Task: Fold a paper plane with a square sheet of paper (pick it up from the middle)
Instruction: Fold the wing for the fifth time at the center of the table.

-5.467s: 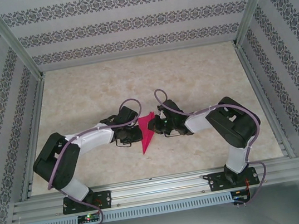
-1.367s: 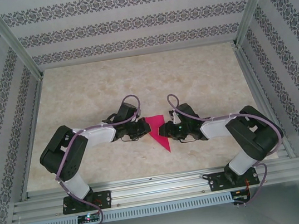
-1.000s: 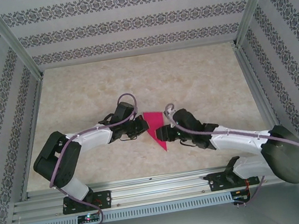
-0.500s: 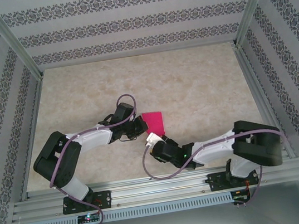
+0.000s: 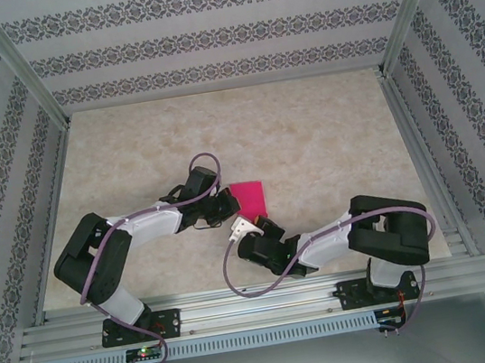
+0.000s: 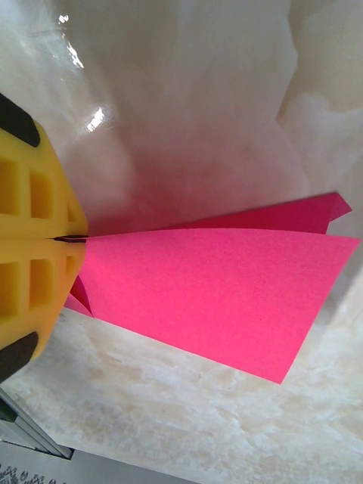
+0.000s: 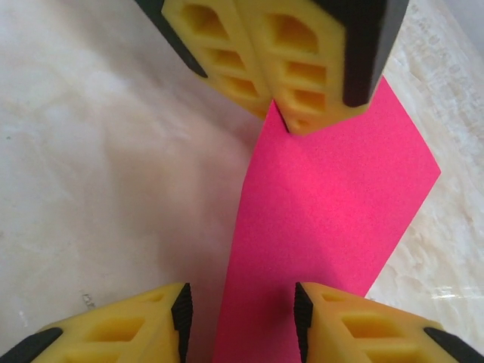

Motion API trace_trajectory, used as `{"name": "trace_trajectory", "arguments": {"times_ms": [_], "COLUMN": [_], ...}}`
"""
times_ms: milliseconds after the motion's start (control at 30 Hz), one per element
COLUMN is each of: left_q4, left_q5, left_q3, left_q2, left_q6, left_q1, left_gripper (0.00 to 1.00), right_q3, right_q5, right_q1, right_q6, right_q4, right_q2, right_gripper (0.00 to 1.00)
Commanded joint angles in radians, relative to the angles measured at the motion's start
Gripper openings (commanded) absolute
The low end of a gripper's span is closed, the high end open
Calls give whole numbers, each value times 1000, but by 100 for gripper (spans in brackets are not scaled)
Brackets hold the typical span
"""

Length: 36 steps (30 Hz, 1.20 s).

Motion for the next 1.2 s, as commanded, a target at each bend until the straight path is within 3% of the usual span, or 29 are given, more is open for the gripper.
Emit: {"name": "trace_trajectory", "arguments": {"times_ms": [0, 400, 633, 700, 767, 867, 1167], "left_q4": [-28, -29, -103, -122, -154, -168, -164], "left_q5": [9, -2, -47, -62, -95, -105, -84], "left_q3": [-6, -25, -10, -12, -14, -21, -1], "left_q2": [-33, -48, -90, -105, -119, -127, -84], "left_q6": [-12, -16, 8, 11, 9, 5, -3], "left_q1": [11, 10, 15, 17, 18, 25, 37], "left_gripper": [2, 3, 10, 17, 38, 52, 61], "right_q3": [17, -4, -18, -26, -37, -39, -58], "right_q5": [68, 72, 25, -17, -55, -77, -143], "right_q1": [10, -5, -33, -37, -42, -47, -48], "right_q6": [-23, -10, -22, -29, -35, -38, -54], "right_q4": [32, 49, 40, 56, 83, 105, 191], "right_q2": [24, 11, -13, -30, -43, -39, -25], "right_gripper": [41, 15, 1, 0, 0, 0, 0]}}
